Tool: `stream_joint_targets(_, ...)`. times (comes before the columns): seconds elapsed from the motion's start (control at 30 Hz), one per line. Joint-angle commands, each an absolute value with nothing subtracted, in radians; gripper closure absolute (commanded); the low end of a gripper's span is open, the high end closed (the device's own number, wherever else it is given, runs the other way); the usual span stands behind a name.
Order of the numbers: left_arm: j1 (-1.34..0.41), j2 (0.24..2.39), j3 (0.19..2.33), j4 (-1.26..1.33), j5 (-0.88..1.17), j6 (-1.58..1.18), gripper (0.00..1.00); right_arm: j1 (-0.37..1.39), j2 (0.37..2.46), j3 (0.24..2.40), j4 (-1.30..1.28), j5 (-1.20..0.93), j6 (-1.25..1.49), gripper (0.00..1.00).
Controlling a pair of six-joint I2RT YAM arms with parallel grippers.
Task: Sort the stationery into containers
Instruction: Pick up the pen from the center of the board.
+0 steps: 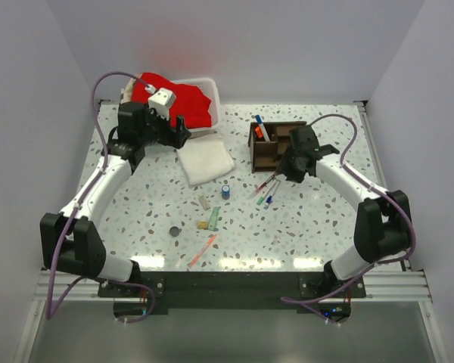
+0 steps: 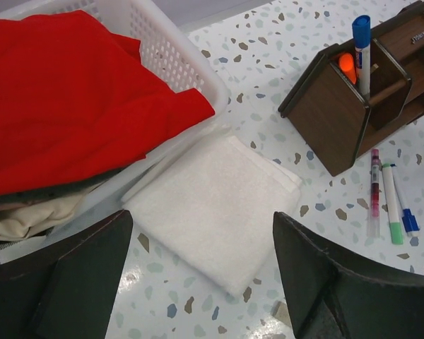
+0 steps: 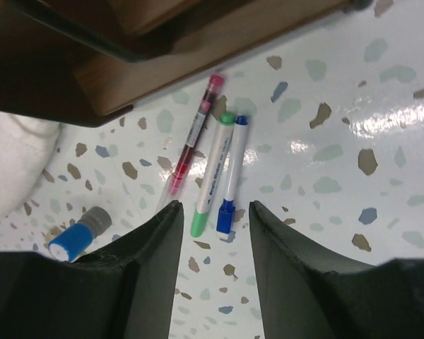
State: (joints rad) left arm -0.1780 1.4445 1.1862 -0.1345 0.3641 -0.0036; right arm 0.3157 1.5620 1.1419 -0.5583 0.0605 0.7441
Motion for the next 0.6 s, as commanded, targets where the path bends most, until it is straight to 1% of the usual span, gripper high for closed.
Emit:
stream_joint_targets(0.0, -0.179, 1.361, 1.134, -0.109, 0.374, -0.029, 0.14, 0.348, 1.603, 1.123, -0.643, 0.181, 0.905, 0.54)
stream_joint_targets(0.17, -0.178, 1.293, 1.078, -0.132, 0.356, -0.02, 0.14, 0.383, 1.66, 1.108, -0.618, 0.204, 0.951, 0.54)
stream_joint_targets(0.3, -0.17, 1.23, 1.022, -0.143, 0.348, -0.015, 0.13, 0.417, 1.709, 1.121, -0.615, 0.225, 0.976, 0.58)
stream_joint_targets(0.57, -0.156, 1.197, 0.976, -0.138, 0.347, -0.02, 0.12, 0.448, 1.795, 1.16, -0.597, 0.25, 0.982, 0.59)
